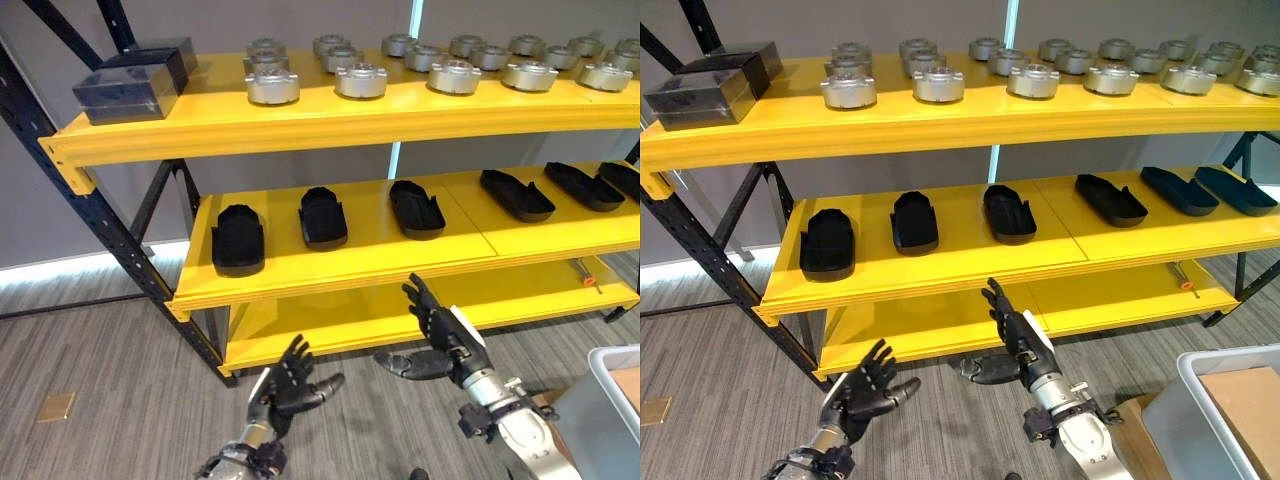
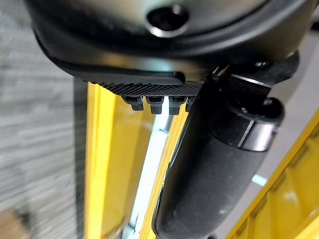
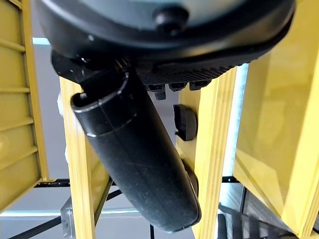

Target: Move parts from the plastic box to the shelf.

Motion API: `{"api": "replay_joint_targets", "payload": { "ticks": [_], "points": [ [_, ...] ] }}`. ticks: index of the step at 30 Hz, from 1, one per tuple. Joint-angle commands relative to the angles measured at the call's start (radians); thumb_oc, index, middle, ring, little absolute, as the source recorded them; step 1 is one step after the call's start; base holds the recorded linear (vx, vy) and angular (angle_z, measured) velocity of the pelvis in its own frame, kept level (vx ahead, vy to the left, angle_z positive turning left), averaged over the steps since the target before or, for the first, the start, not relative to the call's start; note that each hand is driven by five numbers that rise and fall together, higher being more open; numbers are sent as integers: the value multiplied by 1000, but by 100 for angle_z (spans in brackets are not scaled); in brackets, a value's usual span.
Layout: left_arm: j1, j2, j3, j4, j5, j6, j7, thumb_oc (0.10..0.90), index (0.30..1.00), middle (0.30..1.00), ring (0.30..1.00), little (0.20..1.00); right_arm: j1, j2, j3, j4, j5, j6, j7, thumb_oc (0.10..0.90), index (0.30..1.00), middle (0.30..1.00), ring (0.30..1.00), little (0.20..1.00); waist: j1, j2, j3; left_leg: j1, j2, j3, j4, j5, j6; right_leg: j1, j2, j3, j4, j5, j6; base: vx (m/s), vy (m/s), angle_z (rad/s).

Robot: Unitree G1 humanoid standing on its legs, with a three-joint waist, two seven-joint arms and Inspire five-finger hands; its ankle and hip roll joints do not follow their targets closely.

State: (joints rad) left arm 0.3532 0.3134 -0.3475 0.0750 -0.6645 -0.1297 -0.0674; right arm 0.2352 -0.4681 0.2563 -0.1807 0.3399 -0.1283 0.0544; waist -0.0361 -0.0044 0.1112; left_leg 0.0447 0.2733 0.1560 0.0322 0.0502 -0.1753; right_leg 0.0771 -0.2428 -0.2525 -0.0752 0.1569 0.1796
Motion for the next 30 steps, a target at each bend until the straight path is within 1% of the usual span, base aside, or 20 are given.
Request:
{"api": "replay_joint_targets", "payload": {
  "ticks": [1, 2, 3, 4, 5, 7, 8, 9, 10, 11, 13, 14, 16, 18, 19, 20, 22, 24, 28, 30],
  "points": [
    [-109, 68, 70, -101, -54, -87, -21, 900, 1000, 1000, 1000, 1000, -159, 0, -42, -57, 35, -113, -31, 900, 1000, 1000, 1000, 1000, 15, -29, 16, -97, 21, -59, 83, -10, 35, 57, -90, 21, 78, -107, 51, -6, 128, 1],
    [-115, 84, 92, -106, -46, -95, -3, 900, 1000, 1000, 1000, 1000, -181, 8, -31, -47, 28, -112, -41, 900, 1000, 1000, 1000, 1000, 29, -40, 35, -112, -7, -64, 108, -34, 51, 36, -121, 27, 125, -100, 61, -6, 108, 2],
    [-115, 85, 93, -106, -46, -95, -2, 900, 1000, 1000, 1000, 1000, -182, 9, -30, -46, 28, -112, -41, 900, 1000, 1000, 1000, 1000, 29, -42, 35, -113, -9, -63, 111, -36, 52, 33, -124, 28, 128, -101, 62, -13, 200, 6],
    [-107, 94, 103, -111, -64, -100, 5, 900, 1000, 1000, 1000, 1000, -190, 11, -21, -43, 22, -108, -45, 900, 1000, 1000, 1000, 1000, 41, -50, 47, -125, -37, -70, 118, -50, 66, 19, -147, 31, 150, -87, 71, -8, 102, 7],
    [-107, 95, 104, -111, -65, -100, 5, 900, 1000, 1000, 1000, 1000, -190, 12, -21, -43, 22, -108, -45, 900, 1000, 1000, 1000, 1000, 41, -52, 46, -126, -39, -69, 119, -50, 67, 18, -149, 32, 151, -87, 72, 3, 162, 14],
    [-91, 112, 114, -122, -46, -101, 6, 900, 1000, 1000, 1000, 1000, -187, 23, -19, -42, 19, -108, -44, 900, 1000, 1000, 1000, 1000, 55, -64, 51, -132, -79, -78, 125, -72, 91, 2, -180, 33, 187, -51, 82, 27, 163, 15],
    [-87, 119, 116, -122, -28, -102, 5, 900, 1000, 1000, 1000, 1000, -184, 28, -20, -39, 16, -106, -42, 900, 1000, 1000, 1000, 1000, 58, -68, 50, -131, -97, -81, 126, -82, 103, -16, -194, 43, 222, -25, 82, 41, 305, 22],
    [-96, 131, 120, -114, 15, -104, 17, 900, 1000, 1000, 1000, 1000, -178, 40, -20, -39, 20, -104, -44, 900, 1000, 1000, 1000, 1000, 57, -69, 58, -130, -145, -92, 122, -94, 138, -69, -217, 87, 332, 66, 82, 19, 316, 26],
    [-105, 136, 122, -112, 15, -108, 25, 900, 1000, 1000, 1000, 1000, -180, 48, -14, -36, 24, -104, -51, 900, 1000, 1000, 1000, 1000, 52, -67, 63, -133, -166, -101, 118, -94, 154, -99, -220, 109, 380, 96, 76, 13, 355, 21],
    [-119, 144, 126, -111, 24, -111, 34, 900, 1000, 1000, 1000, 1000, -182, 54, -8, -33, 27, -105, -55, 900, 1000, 1000, 1000, 1000, 43, -58, 76, -126, -177, -105, 113, -94, 166, -127, -204, 119, 430, 89, 64, 6, 248, 14],
    [-133, 144, 131, -110, 44, -119, 44, 900, 1000, 1000, 1000, 1000, -187, 57, -4, -31, 28, -108, -55, 900, 1000, 1000, 1000, 1000, 45, -56, 86, -119, -185, -96, 112, -104, 174, -161, -200, 97, 466, 59, 54, 40, 141, 1],
    [-160, 133, 128, -106, 48, -126, 56, 900, 1000, 1000, 1000, 1000, -202, 54, 4, -23, 30, -109, -59, 900, 1000, 1000, 1000, 1000, 32, -55, 105, -92, -194, -86, 89, -109, 175, -226, -166, 55, 421, 9, 34, 83, 31, -10],
    [-184, 120, 125, -99, 36, -132, 67, 900, 1000, 1000, 1000, 1000, -222, 40, 6, -20, 38, -113, -70, 900, 1000, 1000, 1000, 1000, 10, -59, 135, -63, -205, -89, 75, -123, 165, -273, -120, 56, 298, -13, 26, 145, -46, -30],
    [-205, 105, 124, -88, 58, -136, 86, 900, 1000, 1000, 1000, 1000, -250, 33, 19, -11, 25, -112, -82, 900, 1000, 1000, 1000, 1000, -8, -63, 160, -25, -196, -92, 76, -149, 146, -310, -110, 80, 180, 21, 39, 167, -113, -37],
    [-206, 104, 124, -87, 59, -136, 86, 900, 1000, 1000, 1000, 1000, -252, 32, 20, -10, 24, -112, -82, 900, 1000, 1000, 1000, 1000, -7, -61, 163, -23, -193, -91, 77, -152, 145, -307, -107, 80, 178, 22, 39, 224, -209, 21],
    [-210, 84, 111, -84, 53, -139, 82, 900, 1000, 1000, 1000, 1000, -236, 36, 6, -35, 28, -113, -90, 900, 1000, 1000, 1000, 1000, -16, -80, 168, -10, -188, -97, 107, -182, 125, -302, -85, 126, 171, 13, 38, 193, -230, 37],
    [-229, 60, 82, -81, 67, -141, 80, 900, 1000, 1000, 1000, 1000, -255, 27, 13, -38, 32, -121, -90, 900, 1000, 1000, 1000, 1000, -17, -87, 165, -18, -172, -103, 146, -200, 113, -295, -60, 118, 181, 7, 22, 175, -276, 39],
    [-242, 48, 76, -82, 67, -144, 86, 900, 1000, 1000, 1000, 1000, -274, 19, 1, -24, 32, -126, -102, 900, 1000, 1000, 1000, 1000, -26, -81, 164, -36, -129, -117, 180, -207, 96, -311, -32, 95, 223, -27, 6, 117, -238, 37],
    [-269, 44, 68, -76, 59, -149, 109, 900, 1000, 1000, 1000, 1000, -298, 22, -5, -17, 36, -136, -129, 900, 1000, 1000, 1000, 1000, -38, -66, 171, -44, -80, -129, 181, -202, 82, -350, -10, 67, 321, -70, 1, 92, -145, 38],
    [-276, 42, 65, -72, 61, -149, 117, 900, 1000, 1000, 1000, 1000, -306, 25, -6, -12, 38, -138, -134, 900, 1000, 1000, 1000, 1000, -39, -63, 171, -44, -72, -126, 176, -199, 78, -363, -9, 63, 341, -78, 0, 98, -109, 2]
  ]
}}
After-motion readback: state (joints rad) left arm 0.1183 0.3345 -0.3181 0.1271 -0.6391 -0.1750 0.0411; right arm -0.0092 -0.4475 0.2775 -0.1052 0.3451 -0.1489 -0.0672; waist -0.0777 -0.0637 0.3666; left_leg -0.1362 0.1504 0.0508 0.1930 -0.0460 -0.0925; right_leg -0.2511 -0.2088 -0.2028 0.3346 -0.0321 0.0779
